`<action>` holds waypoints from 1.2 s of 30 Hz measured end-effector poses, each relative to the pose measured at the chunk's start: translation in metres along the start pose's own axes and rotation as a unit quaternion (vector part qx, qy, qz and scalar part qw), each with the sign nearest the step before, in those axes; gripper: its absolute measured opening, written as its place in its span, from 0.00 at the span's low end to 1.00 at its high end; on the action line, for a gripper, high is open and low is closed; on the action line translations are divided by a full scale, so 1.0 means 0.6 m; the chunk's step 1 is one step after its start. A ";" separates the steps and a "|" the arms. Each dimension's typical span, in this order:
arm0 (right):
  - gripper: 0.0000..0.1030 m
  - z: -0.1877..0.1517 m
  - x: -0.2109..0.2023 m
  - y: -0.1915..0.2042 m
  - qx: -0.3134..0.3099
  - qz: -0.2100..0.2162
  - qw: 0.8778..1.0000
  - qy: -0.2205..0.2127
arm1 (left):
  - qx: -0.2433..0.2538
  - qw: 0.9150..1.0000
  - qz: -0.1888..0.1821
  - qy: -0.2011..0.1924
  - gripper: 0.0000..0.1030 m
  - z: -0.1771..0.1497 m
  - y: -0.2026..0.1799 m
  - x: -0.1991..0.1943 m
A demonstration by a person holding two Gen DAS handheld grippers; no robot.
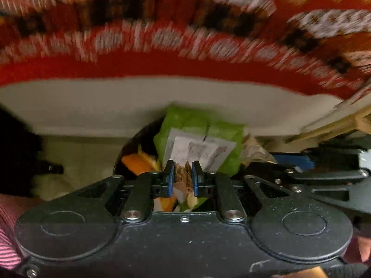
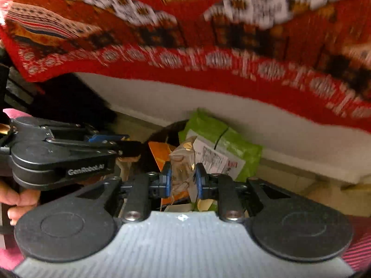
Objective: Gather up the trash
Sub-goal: 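Carry the peel scrap with the left tool while the right tool carries the wrapper to the bin, then open both tools over the bin to drop the scrap and wrapper, then move both tools back over the blanket toward the remaining wrappers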
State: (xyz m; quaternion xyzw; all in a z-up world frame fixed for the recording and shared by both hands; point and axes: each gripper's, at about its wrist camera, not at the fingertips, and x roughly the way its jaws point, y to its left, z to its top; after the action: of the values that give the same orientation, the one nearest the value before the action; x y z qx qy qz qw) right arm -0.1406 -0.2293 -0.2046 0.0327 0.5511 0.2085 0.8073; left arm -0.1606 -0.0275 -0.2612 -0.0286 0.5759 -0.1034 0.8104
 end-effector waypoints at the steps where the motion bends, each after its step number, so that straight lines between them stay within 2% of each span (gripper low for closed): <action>1: 0.24 -0.006 0.010 -0.001 0.006 -0.001 1.000 0.003 | -0.010 1.000 0.010 0.010 0.14 -0.003 0.005 0.011; 5: 0.24 -0.022 0.047 -0.006 0.036 -0.002 0.999 0.025 | -0.063 0.997 0.003 0.049 0.14 -0.018 0.029 0.045; 9: 0.25 -0.025 0.063 -0.010 0.050 0.000 0.998 0.034 | -0.056 0.997 0.017 0.055 0.14 -0.022 0.032 0.059; 14: 0.26 -0.022 0.070 -0.011 0.055 0.003 0.998 0.040 | -0.069 0.996 0.000 0.064 0.16 -0.022 0.033 0.067; 20: 0.31 -0.022 0.073 -0.014 0.059 0.003 0.997 0.047 | -0.062 0.995 0.005 0.073 0.23 -0.023 0.035 0.068; 21: 0.34 -0.022 0.073 -0.015 0.061 0.003 0.997 0.047 | -0.061 0.995 0.004 0.075 0.30 -0.023 0.034 0.068; 22: 0.48 -0.022 0.072 -0.016 0.063 0.003 0.997 0.048 | -0.059 0.995 0.004 0.076 0.39 -0.022 0.034 0.068; 25: 0.58 -0.020 0.072 -0.018 0.065 0.005 0.997 0.047 | -0.051 0.996 0.010 0.073 0.46 -0.020 0.031 0.065; 27: 0.61 -0.020 0.071 -0.019 0.063 0.003 0.997 0.047 | -0.048 0.996 0.010 0.074 0.49 -0.018 0.030 0.063; 32: 0.63 -0.018 0.057 -0.020 0.061 0.002 0.997 0.041 | -0.040 0.997 0.006 0.072 0.50 -0.014 0.027 0.044; 36: 0.65 -0.011 0.020 -0.010 0.040 0.000 0.999 0.017 | -0.015 0.999 0.003 0.039 0.50 -0.010 0.018 -0.011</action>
State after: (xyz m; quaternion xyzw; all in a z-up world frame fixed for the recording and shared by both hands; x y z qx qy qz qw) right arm -0.1408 -0.2315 -0.2193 0.0621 0.5724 0.1868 0.7960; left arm -0.1668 -0.0153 -0.2588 -0.0347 0.6089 -0.0929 0.7871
